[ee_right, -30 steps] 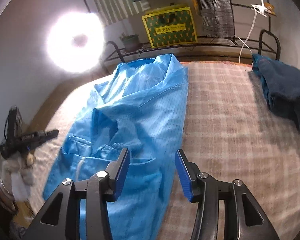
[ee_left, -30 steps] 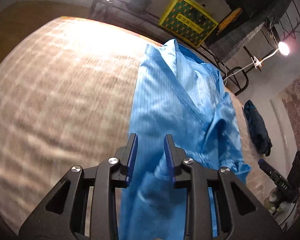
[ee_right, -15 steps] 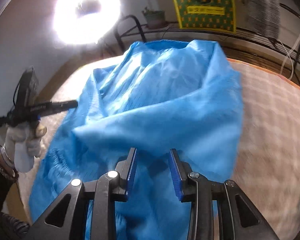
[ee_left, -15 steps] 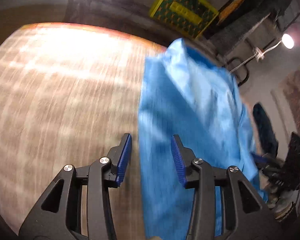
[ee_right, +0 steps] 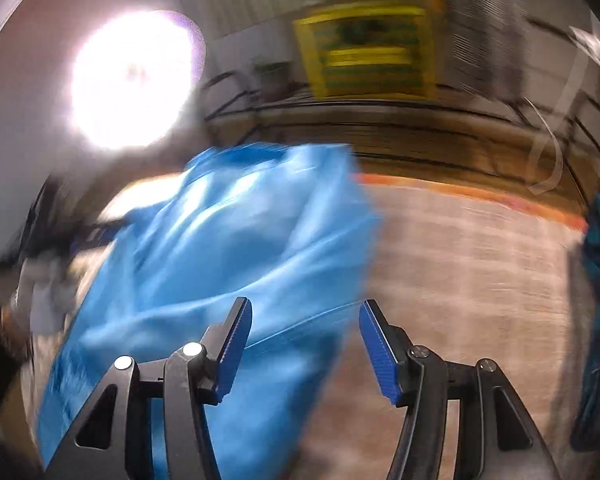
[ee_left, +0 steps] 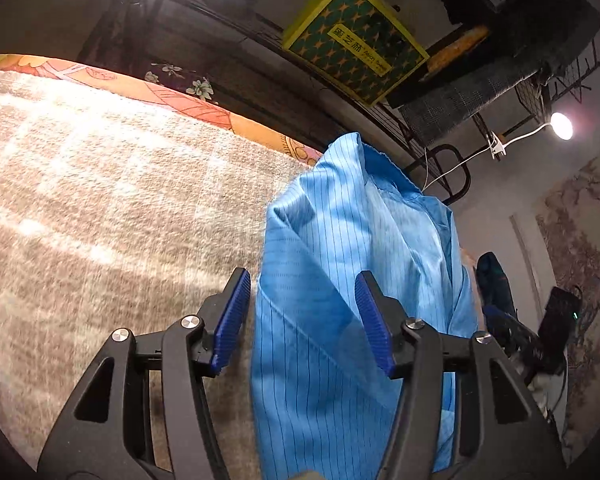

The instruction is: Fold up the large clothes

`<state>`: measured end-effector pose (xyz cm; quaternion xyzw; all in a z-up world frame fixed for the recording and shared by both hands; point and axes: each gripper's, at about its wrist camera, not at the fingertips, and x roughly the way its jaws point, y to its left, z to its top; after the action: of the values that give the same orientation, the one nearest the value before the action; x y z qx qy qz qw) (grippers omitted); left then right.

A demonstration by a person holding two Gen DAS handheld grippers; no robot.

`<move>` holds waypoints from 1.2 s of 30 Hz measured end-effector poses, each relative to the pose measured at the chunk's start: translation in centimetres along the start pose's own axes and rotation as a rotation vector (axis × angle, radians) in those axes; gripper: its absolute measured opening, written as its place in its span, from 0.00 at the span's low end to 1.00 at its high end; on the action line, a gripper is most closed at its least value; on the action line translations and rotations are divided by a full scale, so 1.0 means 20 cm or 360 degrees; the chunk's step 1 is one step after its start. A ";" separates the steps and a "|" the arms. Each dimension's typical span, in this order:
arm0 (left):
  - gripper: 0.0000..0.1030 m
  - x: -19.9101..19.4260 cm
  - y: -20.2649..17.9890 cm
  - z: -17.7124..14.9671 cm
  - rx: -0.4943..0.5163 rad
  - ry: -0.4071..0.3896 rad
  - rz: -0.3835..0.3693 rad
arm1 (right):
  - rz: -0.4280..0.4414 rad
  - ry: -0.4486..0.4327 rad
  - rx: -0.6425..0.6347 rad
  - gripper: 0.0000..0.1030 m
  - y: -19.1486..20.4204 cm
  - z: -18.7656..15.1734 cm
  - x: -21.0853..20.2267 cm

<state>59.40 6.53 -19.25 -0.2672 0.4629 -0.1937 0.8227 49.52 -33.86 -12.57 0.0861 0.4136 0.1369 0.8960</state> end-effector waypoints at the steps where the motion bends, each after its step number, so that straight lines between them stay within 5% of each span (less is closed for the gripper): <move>1: 0.54 0.02 0.00 0.01 0.0003 0.0009 -0.0004 | 0.0006 0.0006 0.0087 0.58 -0.08 0.02 0.03; 8: 0.58 0.13 -0.06 0.08 -0.0032 0.0078 -0.0074 | 0.0297 0.0036 0.0366 0.70 -0.23 0.15 0.27; 11: 0.56 0.17 -0.11 0.09 0.0064 0.0052 -0.0008 | 0.0262 0.0004 0.0300 0.66 -0.17 0.19 0.32; 12: 0.36 0.19 -0.13 0.09 0.0100 0.0051 0.0018 | 0.0265 0.0006 0.0289 0.56 -0.16 0.20 0.33; 13: 0.12 0.21 -0.13 0.09 0.0114 0.0066 0.0032 | 0.0298 0.0036 0.0269 0.28 -0.14 0.21 0.35; 16: 0.00 0.23 -0.18 0.06 0.0203 0.0058 0.0107 | 0.0225 0.0084 0.0146 0.04 -0.05 0.21 0.39; 27: 0.00 -0.11 -0.41 -0.01 0.0375 -0.0163 0.0031 | 0.0203 -0.0129 -0.0036 0.01 0.16 0.25 0.02; 36: 0.00 -0.53 -0.61 -0.24 0.0475 -0.0263 0.0004 | 0.0254 -0.0231 -0.0160 0.01 0.43 0.13 -0.45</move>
<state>49.06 1.85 -6.78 -0.1564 0.3601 -0.2368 0.8887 44.43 -28.67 -2.01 0.0833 0.3320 0.2218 0.9130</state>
